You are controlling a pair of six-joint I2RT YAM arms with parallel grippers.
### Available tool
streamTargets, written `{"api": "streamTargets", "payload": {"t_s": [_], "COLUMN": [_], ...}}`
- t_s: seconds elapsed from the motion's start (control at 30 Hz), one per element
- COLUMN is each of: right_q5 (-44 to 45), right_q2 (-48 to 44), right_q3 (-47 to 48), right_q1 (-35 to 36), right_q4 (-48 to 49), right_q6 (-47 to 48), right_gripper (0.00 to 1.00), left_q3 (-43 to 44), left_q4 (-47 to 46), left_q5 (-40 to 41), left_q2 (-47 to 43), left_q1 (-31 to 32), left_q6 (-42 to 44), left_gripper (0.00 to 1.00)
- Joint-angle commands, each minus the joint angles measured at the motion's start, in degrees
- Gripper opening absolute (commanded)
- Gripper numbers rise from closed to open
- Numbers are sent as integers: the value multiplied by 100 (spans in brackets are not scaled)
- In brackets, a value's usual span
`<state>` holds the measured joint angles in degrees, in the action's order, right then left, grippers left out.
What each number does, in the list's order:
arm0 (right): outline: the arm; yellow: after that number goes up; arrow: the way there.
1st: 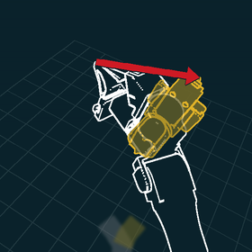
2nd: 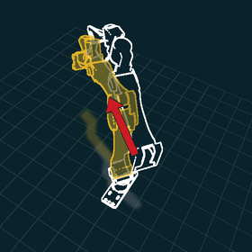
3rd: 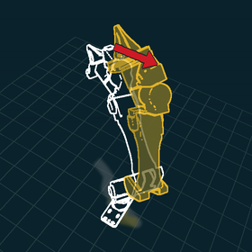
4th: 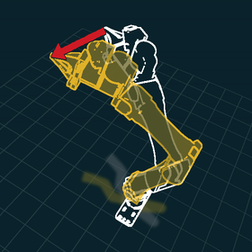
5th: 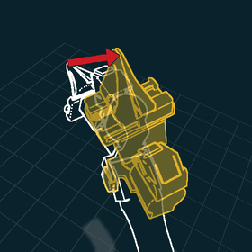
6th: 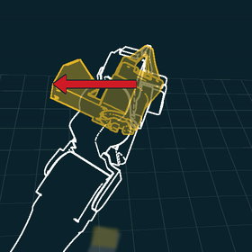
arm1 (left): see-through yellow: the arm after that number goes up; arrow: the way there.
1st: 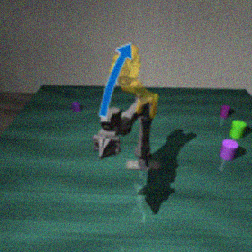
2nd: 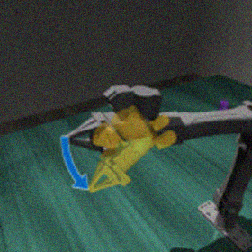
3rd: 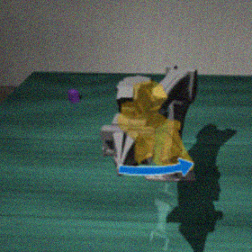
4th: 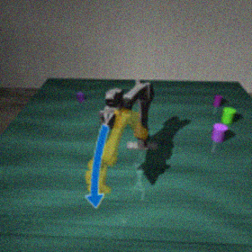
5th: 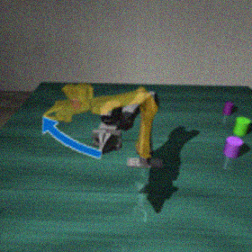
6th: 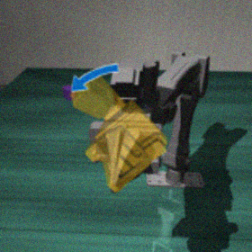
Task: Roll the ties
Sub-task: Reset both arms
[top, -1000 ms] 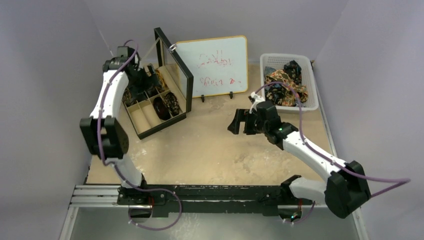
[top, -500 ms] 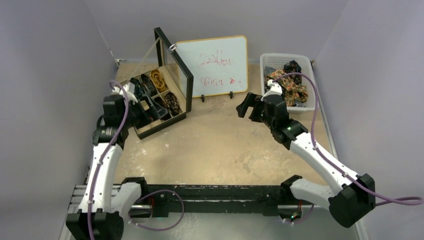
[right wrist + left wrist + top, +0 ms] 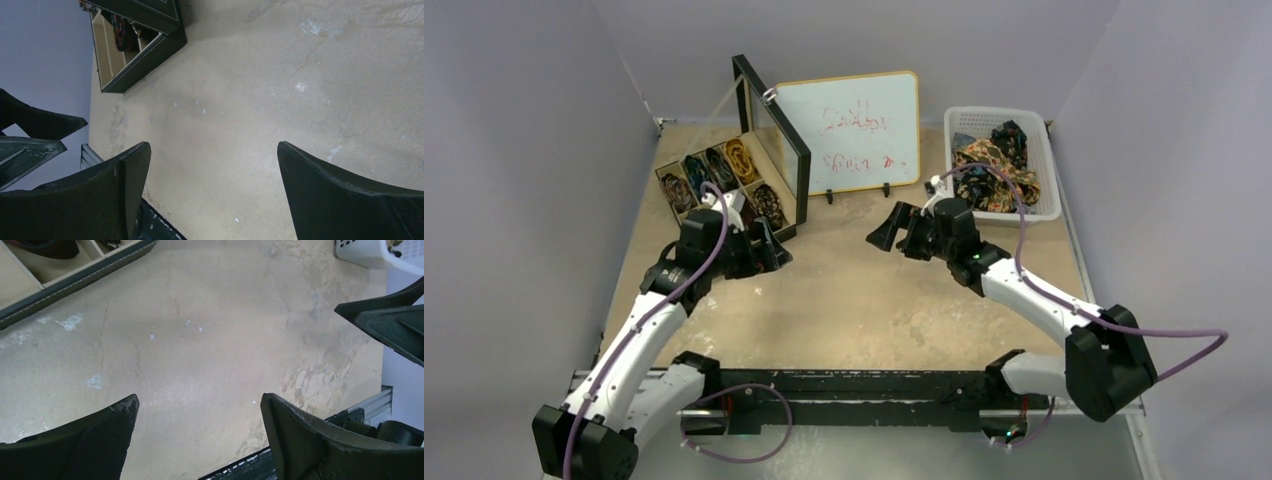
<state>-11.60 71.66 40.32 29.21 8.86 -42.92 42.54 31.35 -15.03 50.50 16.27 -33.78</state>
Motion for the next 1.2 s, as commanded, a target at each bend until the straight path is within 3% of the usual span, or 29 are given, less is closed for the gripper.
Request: {"api": "streamTargets", "payload": {"t_s": [0.0,0.23,0.37,0.57,1.17], "right_q5": [463,3059,4049,3101,2403], "right_q2": [-225,-589,-1046,-1976,-1902], "right_q3": [645,1420,1112,296,565], "right_q1": [-3,-16,-228,-396,-396], "right_q4": [-228,-1385,-1172,-54,-58], "right_q6": [109,845,1013,1533,1806], "right_gripper": [99,99,99,99,99], "left_q3": [360,761,911,1082,1181], "left_q4": [-34,548,786,1039,987], "left_q5": [513,1034,1204,1628,1704], "left_q2": [-160,23,-1,-173,-397], "left_q1": [25,25,24,18,19], "left_q6": [137,108,82,156,32], "left_gripper": [90,92,93,95,100]}}
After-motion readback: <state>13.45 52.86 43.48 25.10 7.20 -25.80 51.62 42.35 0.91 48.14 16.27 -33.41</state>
